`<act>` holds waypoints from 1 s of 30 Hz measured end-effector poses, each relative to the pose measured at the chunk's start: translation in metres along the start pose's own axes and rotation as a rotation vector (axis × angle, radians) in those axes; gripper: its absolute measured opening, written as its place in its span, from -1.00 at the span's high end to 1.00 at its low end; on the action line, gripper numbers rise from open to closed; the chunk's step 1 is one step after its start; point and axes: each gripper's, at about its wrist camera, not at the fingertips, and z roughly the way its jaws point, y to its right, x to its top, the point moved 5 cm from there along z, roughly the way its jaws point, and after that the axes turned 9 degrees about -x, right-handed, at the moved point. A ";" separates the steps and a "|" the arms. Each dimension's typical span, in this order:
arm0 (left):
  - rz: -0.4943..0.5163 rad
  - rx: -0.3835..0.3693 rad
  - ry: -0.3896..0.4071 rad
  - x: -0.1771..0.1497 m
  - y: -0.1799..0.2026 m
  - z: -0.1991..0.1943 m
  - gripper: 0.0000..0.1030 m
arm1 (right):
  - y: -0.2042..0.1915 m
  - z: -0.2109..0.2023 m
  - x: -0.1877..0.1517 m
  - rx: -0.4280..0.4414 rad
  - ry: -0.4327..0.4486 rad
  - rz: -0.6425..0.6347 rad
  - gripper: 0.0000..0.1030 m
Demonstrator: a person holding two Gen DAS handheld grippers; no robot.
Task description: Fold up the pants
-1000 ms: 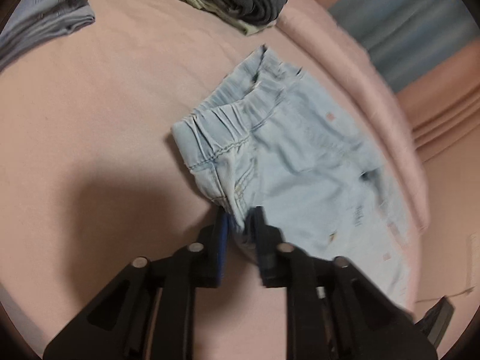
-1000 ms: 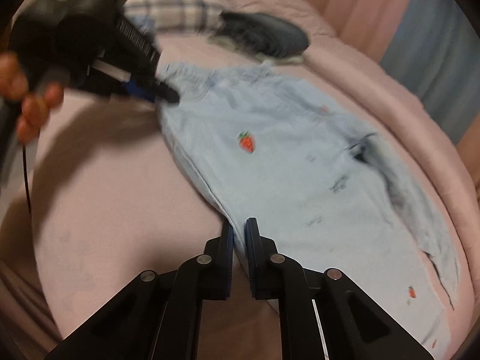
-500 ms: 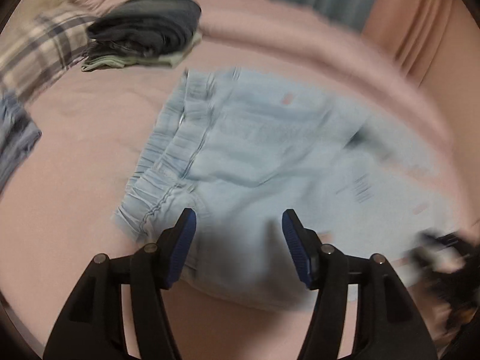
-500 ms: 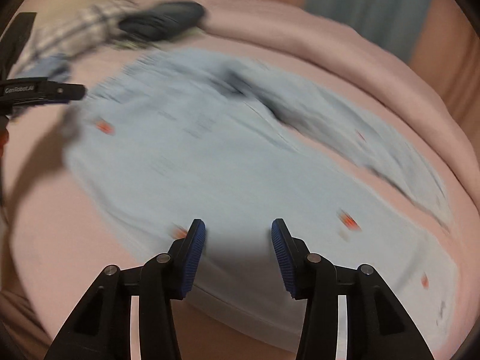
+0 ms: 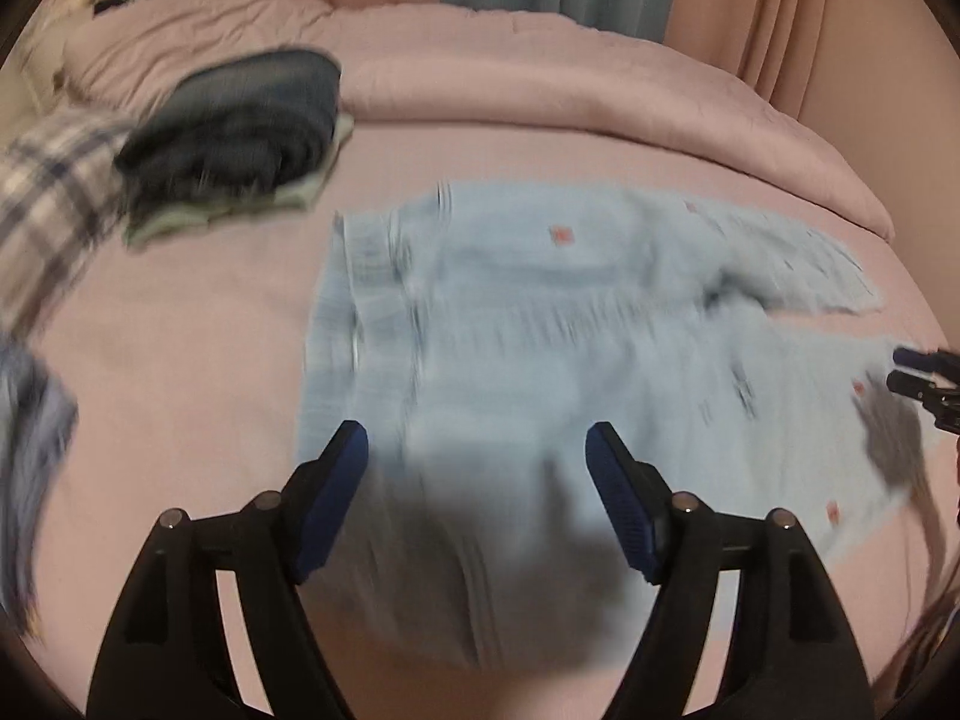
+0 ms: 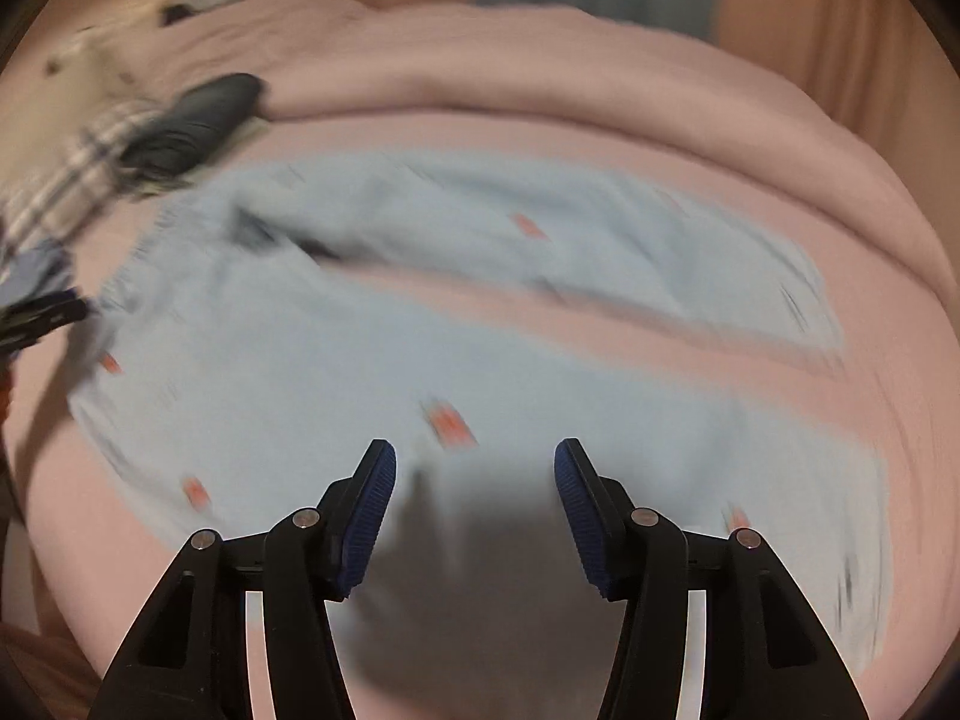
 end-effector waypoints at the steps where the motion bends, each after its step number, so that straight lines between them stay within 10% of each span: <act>1: 0.013 0.004 0.005 0.011 -0.002 0.005 -0.47 | -0.005 0.005 0.016 0.015 0.021 -0.032 -0.08; 14: 0.089 -0.034 -0.091 0.117 -0.053 0.091 -0.49 | -0.030 0.124 0.176 0.079 -0.004 -0.171 -0.08; 24: 0.109 -0.095 -0.329 0.106 -0.081 0.146 -0.45 | -0.051 0.188 0.169 0.123 -0.205 -0.416 -0.27; 26: 0.096 -0.099 -0.303 0.110 -0.077 0.144 -0.03 | -0.051 0.185 0.167 0.122 -0.210 -0.397 0.09; 28: 0.106 -0.117 -0.298 0.111 -0.068 0.139 0.43 | -0.061 0.172 0.164 0.112 -0.173 -0.458 0.90; 30: 0.174 -0.065 -0.288 0.112 -0.055 0.133 0.55 | -0.070 0.160 0.160 0.048 -0.143 -0.527 0.93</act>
